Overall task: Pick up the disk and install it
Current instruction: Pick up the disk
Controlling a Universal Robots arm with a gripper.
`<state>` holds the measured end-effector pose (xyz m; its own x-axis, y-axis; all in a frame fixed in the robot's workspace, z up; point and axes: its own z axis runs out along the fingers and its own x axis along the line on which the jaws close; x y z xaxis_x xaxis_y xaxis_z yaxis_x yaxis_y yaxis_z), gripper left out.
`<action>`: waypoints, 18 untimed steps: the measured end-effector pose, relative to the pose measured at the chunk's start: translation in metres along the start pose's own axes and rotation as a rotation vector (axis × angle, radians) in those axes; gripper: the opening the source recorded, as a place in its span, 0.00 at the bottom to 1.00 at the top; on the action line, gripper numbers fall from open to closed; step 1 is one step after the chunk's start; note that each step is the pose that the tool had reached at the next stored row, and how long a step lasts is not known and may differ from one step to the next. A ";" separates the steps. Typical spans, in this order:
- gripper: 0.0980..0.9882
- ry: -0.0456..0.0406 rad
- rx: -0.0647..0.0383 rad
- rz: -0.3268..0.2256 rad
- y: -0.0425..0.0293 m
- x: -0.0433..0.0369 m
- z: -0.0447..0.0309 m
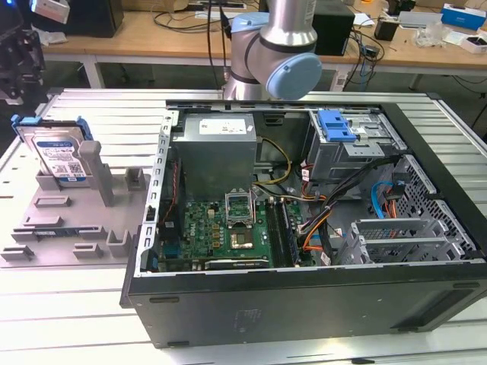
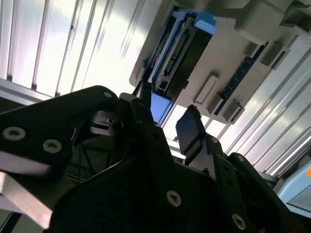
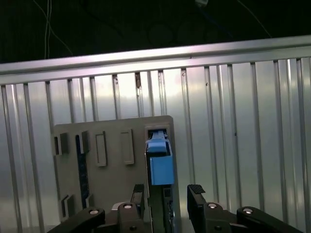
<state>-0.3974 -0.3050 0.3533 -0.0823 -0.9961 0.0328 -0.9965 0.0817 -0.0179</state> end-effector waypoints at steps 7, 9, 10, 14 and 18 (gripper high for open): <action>0.43 0.0006 -0.013 -0.021 0.0036 0.0001 0.0079; 0.43 0.0011 -0.020 -0.033 0.0045 0.0001 0.0101; 0.43 0.0012 -0.022 -0.036 0.0047 0.0001 0.0105; 0.43 0.0018 -0.032 -0.053 0.0049 0.0011 0.0141; 0.43 0.0019 -0.034 -0.076 0.0049 0.0016 0.0166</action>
<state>-0.4021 -0.3067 0.3367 -0.0067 -0.9994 0.0347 -0.9998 0.0073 0.0186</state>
